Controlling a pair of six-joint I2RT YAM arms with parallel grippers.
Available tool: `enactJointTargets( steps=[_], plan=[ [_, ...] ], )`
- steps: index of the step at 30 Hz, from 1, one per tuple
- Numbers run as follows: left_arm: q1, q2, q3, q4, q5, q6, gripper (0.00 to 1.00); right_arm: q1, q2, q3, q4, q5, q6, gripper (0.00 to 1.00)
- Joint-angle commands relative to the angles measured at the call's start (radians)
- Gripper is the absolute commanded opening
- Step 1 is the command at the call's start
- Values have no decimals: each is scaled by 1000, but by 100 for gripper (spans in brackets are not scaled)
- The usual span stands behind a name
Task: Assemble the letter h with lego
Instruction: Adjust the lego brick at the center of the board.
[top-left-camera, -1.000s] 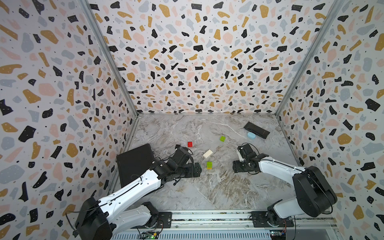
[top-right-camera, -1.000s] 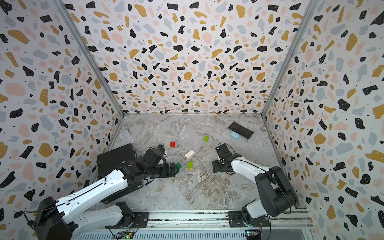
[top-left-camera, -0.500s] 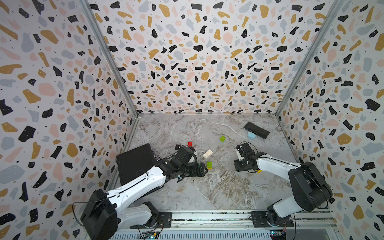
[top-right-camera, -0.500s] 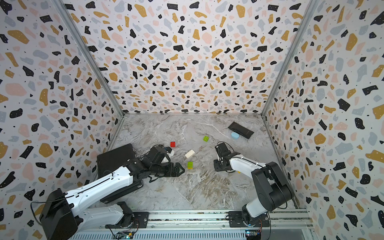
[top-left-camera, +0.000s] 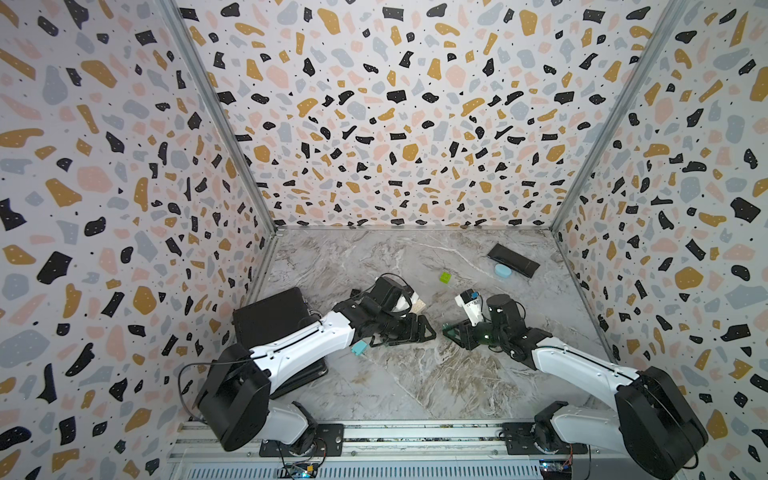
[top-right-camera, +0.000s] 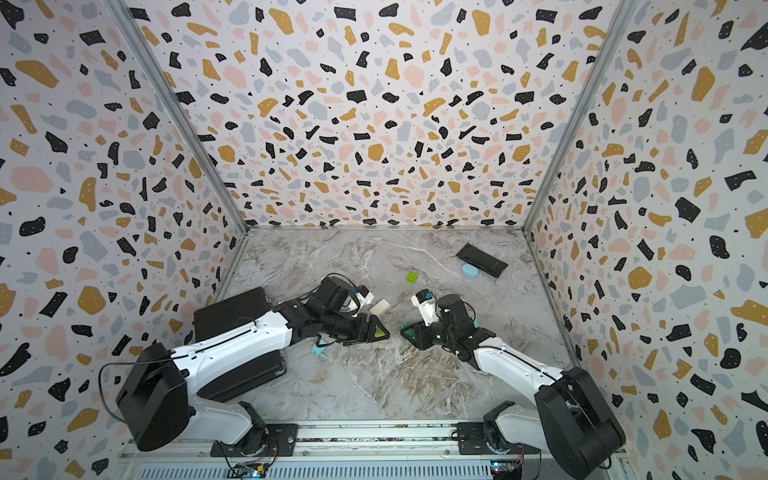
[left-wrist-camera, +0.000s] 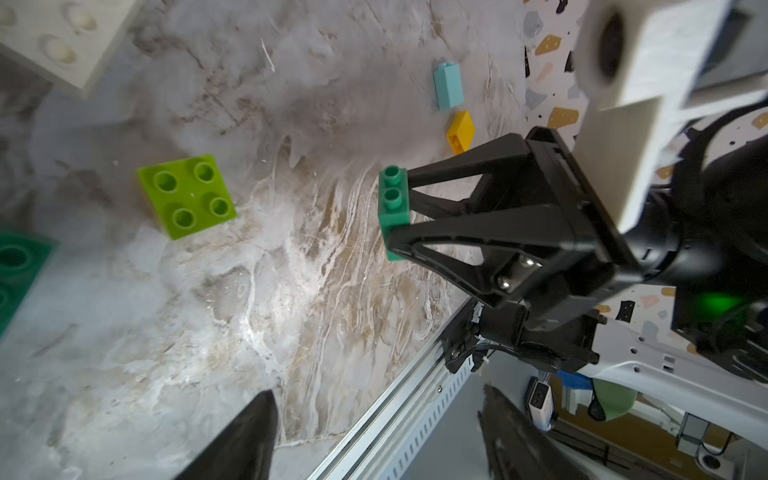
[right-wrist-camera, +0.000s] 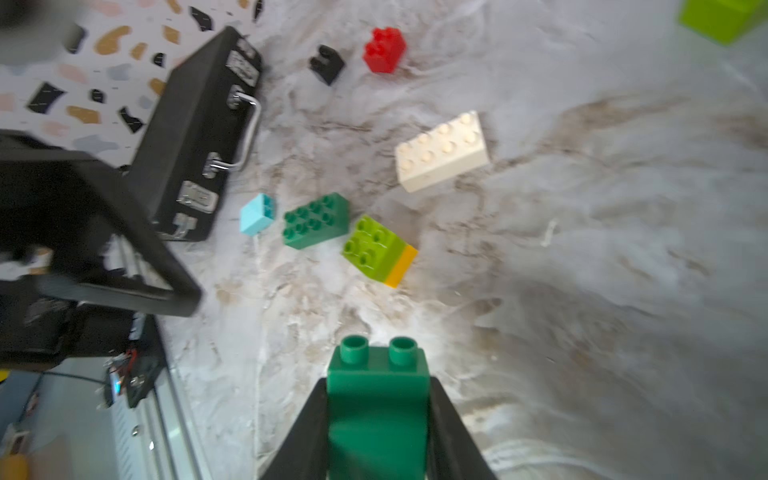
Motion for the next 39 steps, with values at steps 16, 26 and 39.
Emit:
enactJointTargets(
  steps=[16, 26, 39],
  plan=[
    [35, 100, 38, 218, 227, -138, 60, 51, -71, -35, 116, -131, -46, 18],
    [82, 128, -17, 344, 294, -255, 51, 54, -77, -39, 115, -118, -50, 18],
    [45, 186, 2, 268, 273, -208, 24, 68, -70, -34, 110, -114, -67, 18]
  ],
)
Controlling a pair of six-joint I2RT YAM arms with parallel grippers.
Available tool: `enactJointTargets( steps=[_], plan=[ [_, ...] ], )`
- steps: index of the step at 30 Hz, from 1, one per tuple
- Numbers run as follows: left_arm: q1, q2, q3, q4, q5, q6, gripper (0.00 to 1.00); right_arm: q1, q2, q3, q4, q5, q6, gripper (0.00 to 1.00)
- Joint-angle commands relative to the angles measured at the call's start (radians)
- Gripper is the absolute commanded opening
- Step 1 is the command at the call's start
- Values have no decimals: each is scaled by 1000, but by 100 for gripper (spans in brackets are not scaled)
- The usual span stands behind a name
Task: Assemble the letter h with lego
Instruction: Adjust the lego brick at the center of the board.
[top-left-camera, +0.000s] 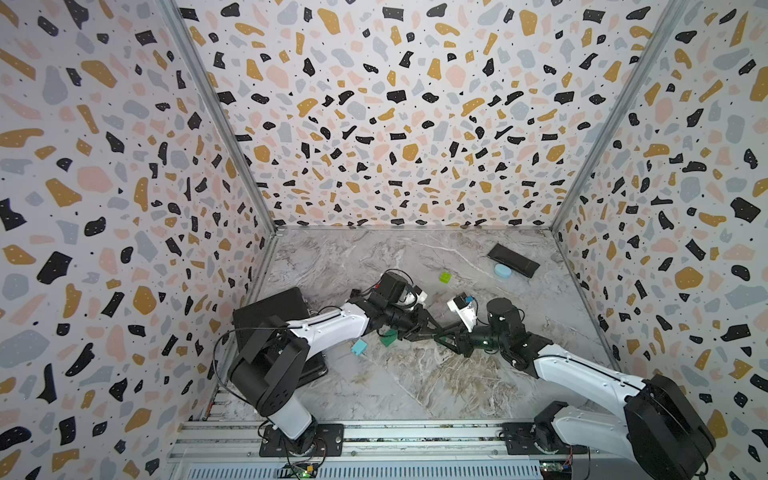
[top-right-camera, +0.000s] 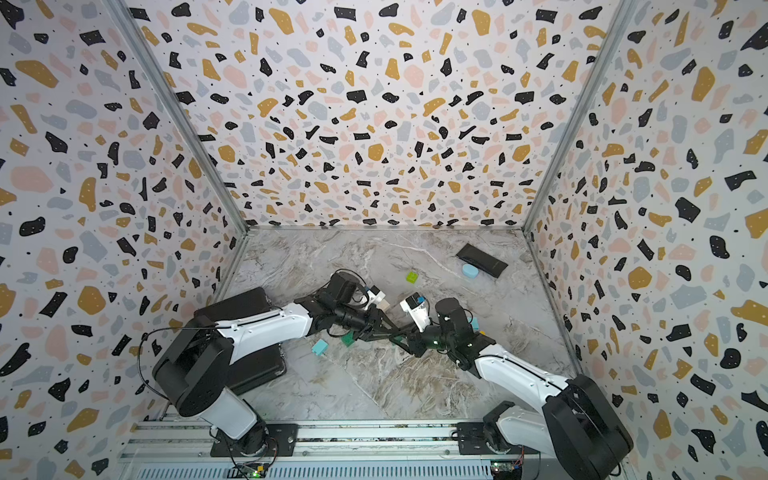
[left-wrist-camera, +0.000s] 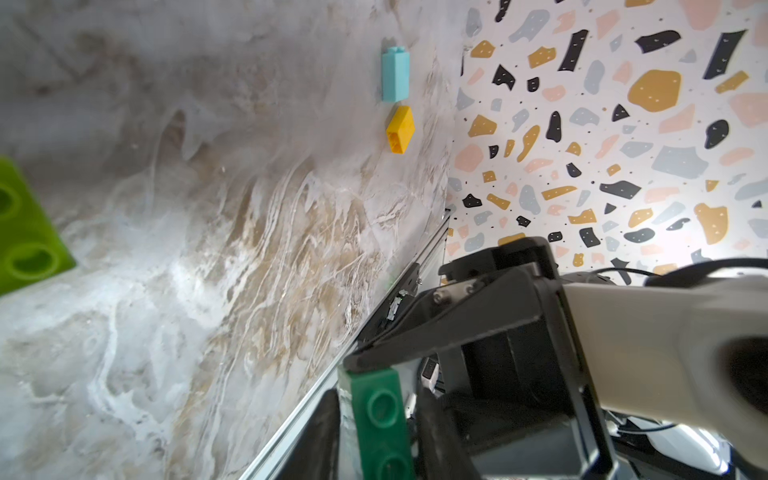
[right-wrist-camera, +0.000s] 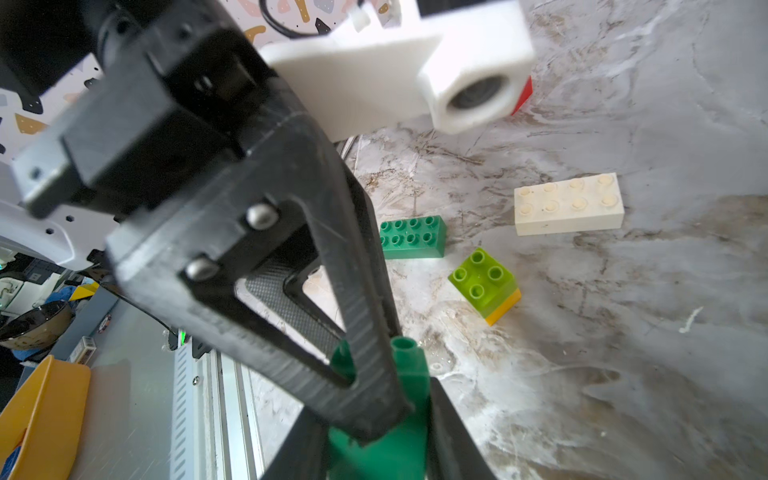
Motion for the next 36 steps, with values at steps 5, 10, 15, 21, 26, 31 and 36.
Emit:
enactJointTargets(
  steps=[5, 10, 15, 21, 26, 31, 36],
  plan=[
    [-6, -7, 29, -80, -82, 52, 6, 9, -13, 4, 6, 21, -7, 32],
    [-11, -51, 94, -265, -332, 121, 0, 9, -88, -34, 19, 146, 33, 74],
    [-69, -22, 205, -421, -617, 112, 0, 9, -182, -68, -64, 511, 68, 87],
    [-168, 127, 355, -503, -805, 97, 0, -32, -168, -32, -319, 1024, 216, 88],
    [-220, 262, 464, -547, -895, 19, 0, -44, -196, -71, -322, 1124, 321, 85],
    [-239, 334, 474, -512, -919, -69, 0, -56, -206, -101, -296, 1140, 368, 83],
    [-262, 399, 549, -576, -978, -75, 1, -58, -192, -106, -261, 1132, 371, 83]
  ],
)
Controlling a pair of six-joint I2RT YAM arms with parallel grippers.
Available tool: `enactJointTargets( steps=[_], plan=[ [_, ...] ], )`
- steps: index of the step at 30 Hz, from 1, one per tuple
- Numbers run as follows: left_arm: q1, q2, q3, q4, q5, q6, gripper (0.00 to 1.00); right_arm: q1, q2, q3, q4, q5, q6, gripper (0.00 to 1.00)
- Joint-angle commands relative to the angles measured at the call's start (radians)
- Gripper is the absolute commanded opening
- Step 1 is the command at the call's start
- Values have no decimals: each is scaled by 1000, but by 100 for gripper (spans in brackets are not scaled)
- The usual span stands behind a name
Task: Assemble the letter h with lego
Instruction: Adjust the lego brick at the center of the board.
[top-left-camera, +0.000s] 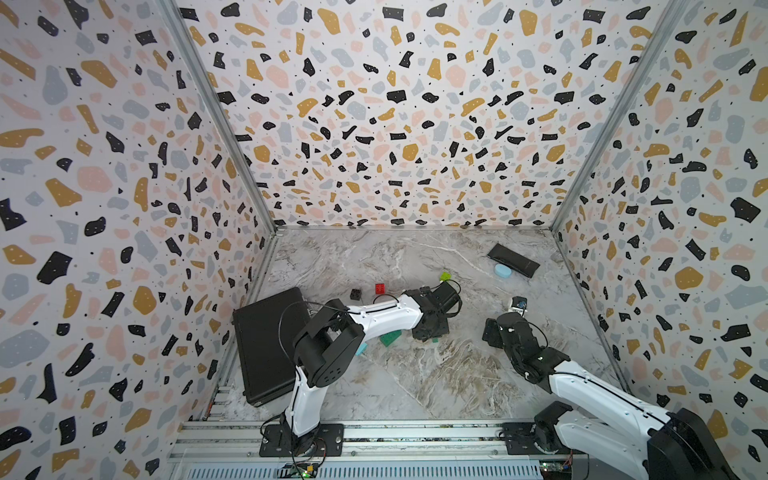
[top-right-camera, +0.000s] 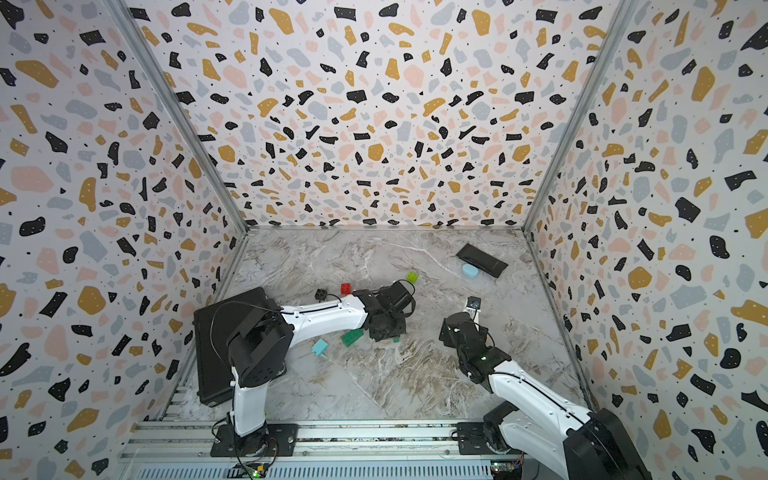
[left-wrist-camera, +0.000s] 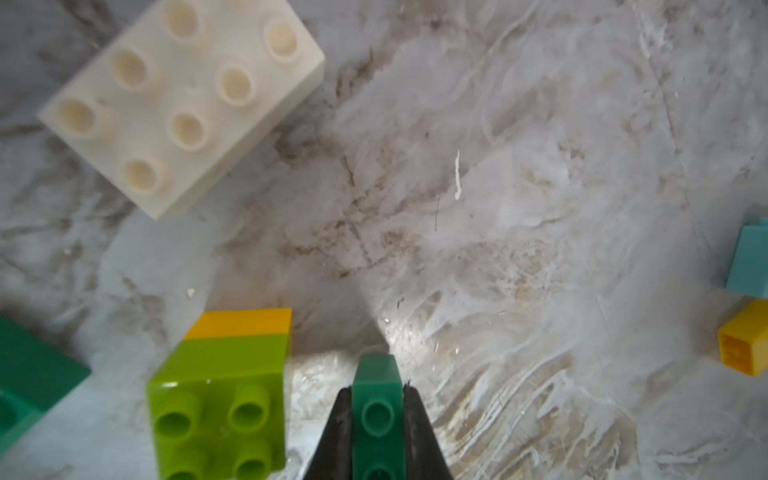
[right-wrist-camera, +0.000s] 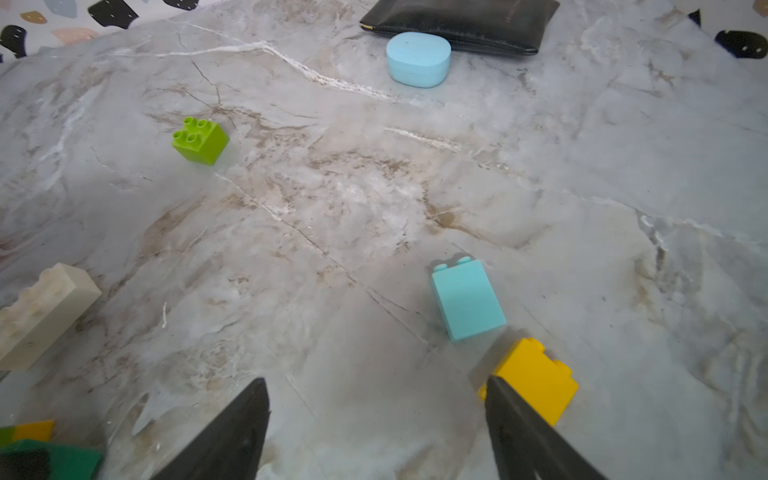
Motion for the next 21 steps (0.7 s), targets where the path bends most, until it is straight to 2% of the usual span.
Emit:
enactJointTargets(
  steps=[1, 14, 21],
  plan=[
    [-19, 40, 73, -64, -75, -28, 1, -5, 0, 1, 29, 25, 27, 83],
    [-30, 118, 134, -148, -144, -46, 13, -6, 14, 0, 45, -11, 31, 82],
    [-44, 123, 136, -152, -142, -45, 25, -7, 8, -1, 43, -9, 31, 82]
  ],
)
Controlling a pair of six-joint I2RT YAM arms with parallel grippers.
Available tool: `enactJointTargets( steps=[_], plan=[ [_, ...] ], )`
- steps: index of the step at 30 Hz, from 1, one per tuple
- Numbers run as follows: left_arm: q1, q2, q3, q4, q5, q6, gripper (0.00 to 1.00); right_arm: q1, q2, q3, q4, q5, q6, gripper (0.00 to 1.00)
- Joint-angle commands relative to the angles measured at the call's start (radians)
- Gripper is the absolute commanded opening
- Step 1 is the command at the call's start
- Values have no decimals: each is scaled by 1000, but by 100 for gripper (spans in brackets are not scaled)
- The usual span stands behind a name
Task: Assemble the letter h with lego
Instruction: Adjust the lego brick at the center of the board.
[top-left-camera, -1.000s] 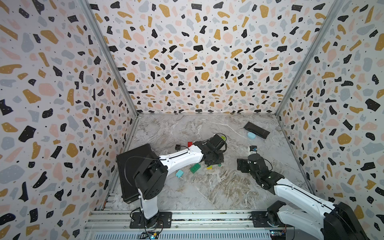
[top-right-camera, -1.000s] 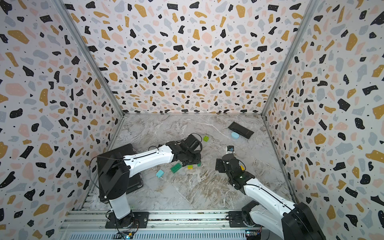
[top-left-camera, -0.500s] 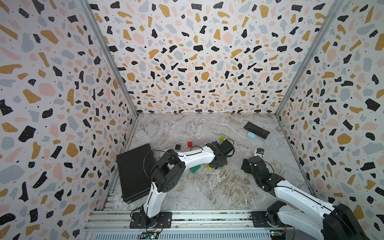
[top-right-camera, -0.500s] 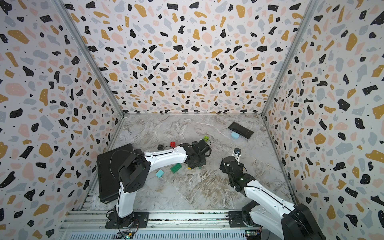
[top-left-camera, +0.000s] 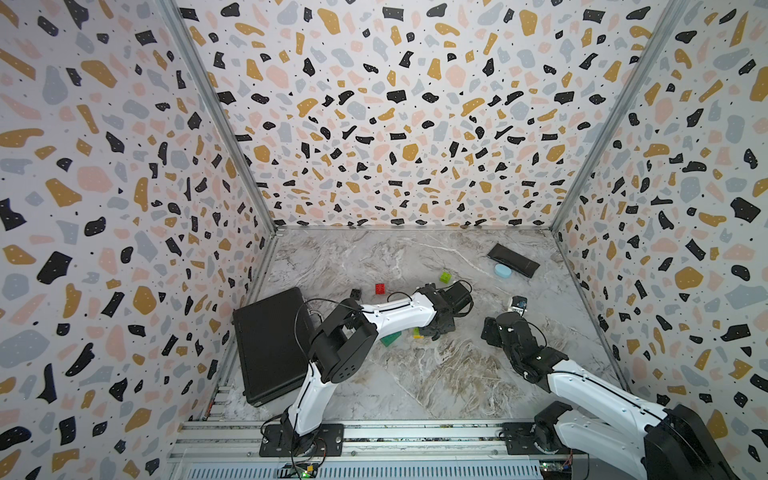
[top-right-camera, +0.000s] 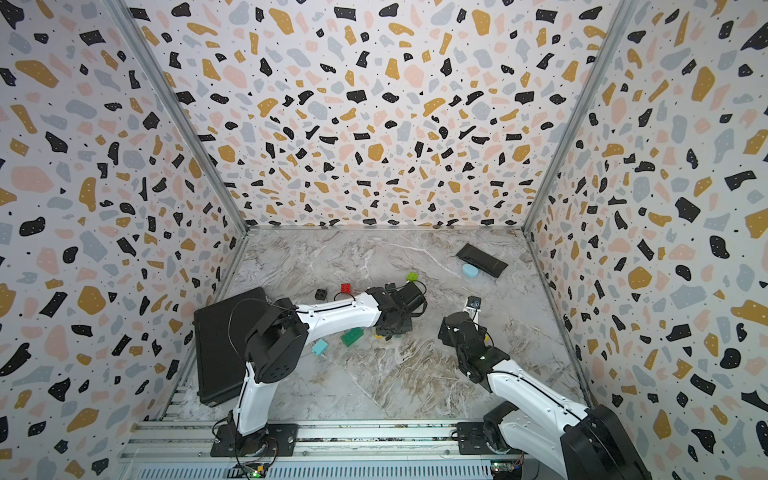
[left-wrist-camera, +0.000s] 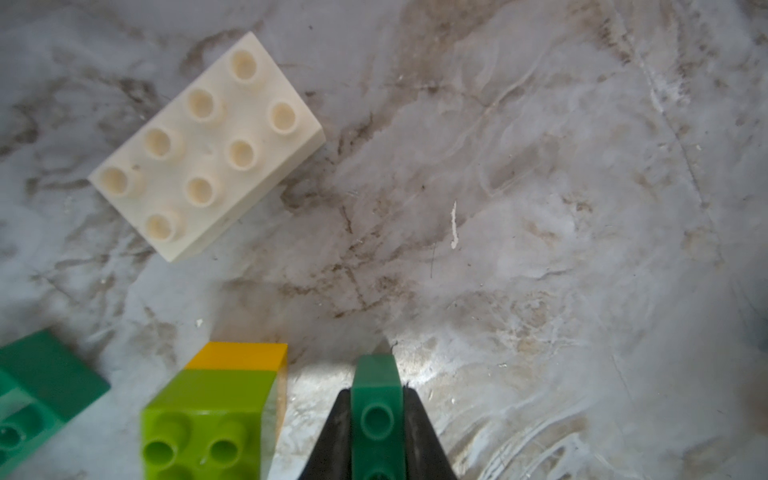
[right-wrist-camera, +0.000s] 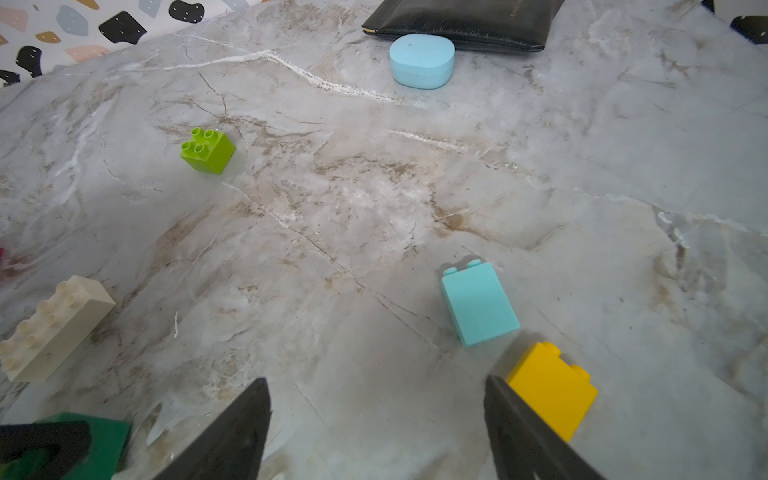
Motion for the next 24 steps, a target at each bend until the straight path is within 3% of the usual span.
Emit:
enactJointTargets(
  steps=[1, 9, 24],
  plan=[
    [-9, 27, 7, -45, -14, -2, 25, -2, -11, -1, 6, 5, 12, 82],
    [-11, 20, 19, -36, 19, 11, 33, -3, -11, -1, 8, 4, 10, 82],
    [-10, 61, 50, -44, 85, 39, 17, -3, -6, -3, 9, 7, 7, 82]
  ],
)
